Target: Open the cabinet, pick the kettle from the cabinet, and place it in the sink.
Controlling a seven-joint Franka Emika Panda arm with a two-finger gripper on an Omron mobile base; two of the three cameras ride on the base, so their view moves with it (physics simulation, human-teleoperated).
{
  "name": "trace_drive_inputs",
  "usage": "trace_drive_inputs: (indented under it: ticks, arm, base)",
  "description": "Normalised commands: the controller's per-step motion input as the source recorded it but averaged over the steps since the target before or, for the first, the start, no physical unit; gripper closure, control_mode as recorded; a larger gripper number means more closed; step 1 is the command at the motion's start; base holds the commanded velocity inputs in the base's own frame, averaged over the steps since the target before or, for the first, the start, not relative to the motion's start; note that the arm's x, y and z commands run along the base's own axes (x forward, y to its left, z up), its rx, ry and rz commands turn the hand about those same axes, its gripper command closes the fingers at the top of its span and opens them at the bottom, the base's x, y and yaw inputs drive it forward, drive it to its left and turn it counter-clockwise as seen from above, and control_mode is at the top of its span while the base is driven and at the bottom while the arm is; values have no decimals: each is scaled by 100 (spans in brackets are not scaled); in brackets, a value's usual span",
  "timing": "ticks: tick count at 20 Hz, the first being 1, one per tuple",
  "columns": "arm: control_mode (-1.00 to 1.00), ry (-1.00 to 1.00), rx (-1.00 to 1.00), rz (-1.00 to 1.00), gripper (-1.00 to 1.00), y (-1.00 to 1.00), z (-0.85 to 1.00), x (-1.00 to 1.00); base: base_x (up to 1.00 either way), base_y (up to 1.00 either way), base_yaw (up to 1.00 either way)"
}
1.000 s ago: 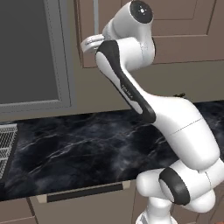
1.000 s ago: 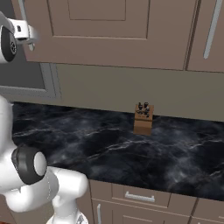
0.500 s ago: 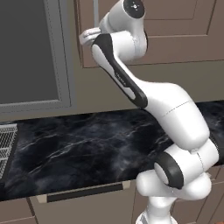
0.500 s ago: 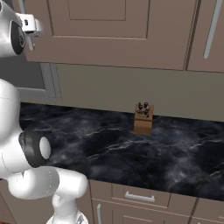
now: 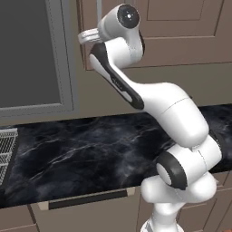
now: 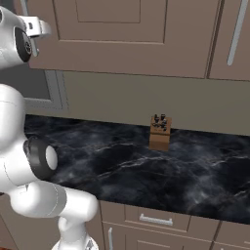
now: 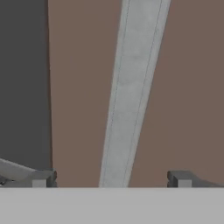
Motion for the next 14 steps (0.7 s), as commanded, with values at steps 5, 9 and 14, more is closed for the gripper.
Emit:
trace_drive_inputs:
  ticks: [5,9,14]
  arm:
    - [-100,-6,0,-7,100,11,0,50]
    - [-100,-3,1,-5,100,7,0,48]
    - [-100,-4,2,-4,100,13,0,47]
  base:
    - [0,0,0]
    - [0,0,0]
    - [0,0,0]
